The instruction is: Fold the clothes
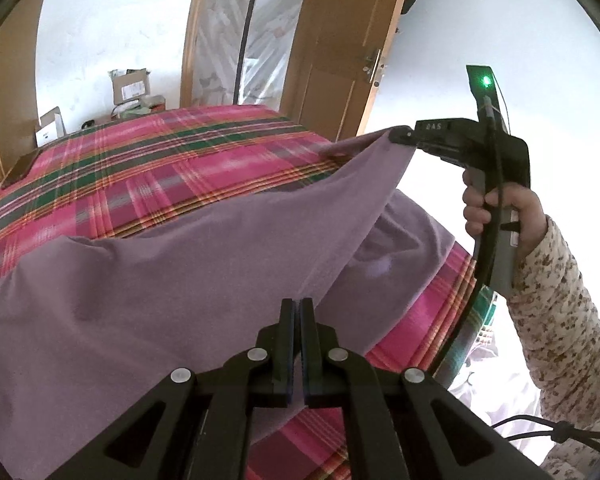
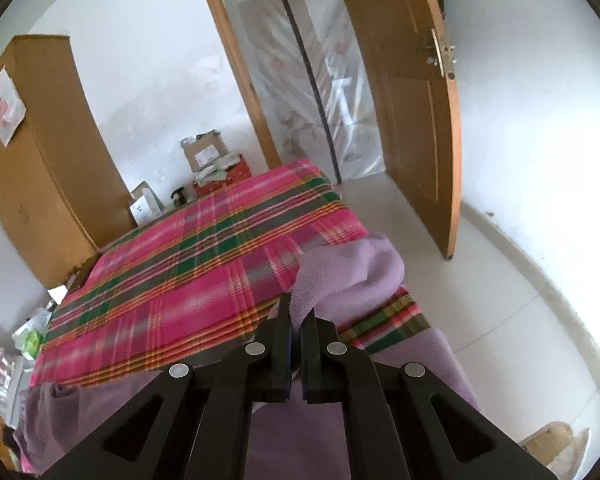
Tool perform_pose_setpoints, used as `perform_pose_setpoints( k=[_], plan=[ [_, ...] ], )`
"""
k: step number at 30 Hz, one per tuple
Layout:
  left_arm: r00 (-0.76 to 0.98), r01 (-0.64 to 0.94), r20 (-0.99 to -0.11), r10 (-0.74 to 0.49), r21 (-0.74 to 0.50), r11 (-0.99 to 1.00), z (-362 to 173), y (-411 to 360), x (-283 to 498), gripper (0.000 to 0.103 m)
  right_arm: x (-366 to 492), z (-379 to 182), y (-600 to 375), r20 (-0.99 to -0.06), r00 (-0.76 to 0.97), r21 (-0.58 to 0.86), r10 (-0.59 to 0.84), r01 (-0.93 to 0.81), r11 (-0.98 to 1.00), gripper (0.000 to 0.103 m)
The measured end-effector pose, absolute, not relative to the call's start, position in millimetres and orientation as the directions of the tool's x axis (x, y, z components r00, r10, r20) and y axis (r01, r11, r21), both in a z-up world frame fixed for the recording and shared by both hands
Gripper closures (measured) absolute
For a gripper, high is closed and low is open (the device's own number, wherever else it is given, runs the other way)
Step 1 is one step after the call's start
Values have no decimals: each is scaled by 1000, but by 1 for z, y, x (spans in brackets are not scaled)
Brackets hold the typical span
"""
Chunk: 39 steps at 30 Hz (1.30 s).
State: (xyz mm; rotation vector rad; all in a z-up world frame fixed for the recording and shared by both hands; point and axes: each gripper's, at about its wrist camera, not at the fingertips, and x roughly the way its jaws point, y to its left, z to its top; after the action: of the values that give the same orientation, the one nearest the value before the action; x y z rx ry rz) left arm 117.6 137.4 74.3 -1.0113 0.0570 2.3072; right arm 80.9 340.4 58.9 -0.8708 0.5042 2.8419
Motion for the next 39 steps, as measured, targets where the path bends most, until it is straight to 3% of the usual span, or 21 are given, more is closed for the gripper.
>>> perform_pose_setpoints(
  k=[10,23,39],
  plan=[
    [-499,-575,-712,494,-154,-803,65,144,131,101,122,58,345,-527,-847,234,69,-223,-946,100],
    [-441,-585,-775,453,-135,-800,37,151,137,101,153,1,356,-606,-791,259,84,-297,-919,100],
    [-425,-582,-796,431,-124,-803,32,151,139,100,173,-15,351,-623,-776,229,103,-306,-924,100]
  ],
)
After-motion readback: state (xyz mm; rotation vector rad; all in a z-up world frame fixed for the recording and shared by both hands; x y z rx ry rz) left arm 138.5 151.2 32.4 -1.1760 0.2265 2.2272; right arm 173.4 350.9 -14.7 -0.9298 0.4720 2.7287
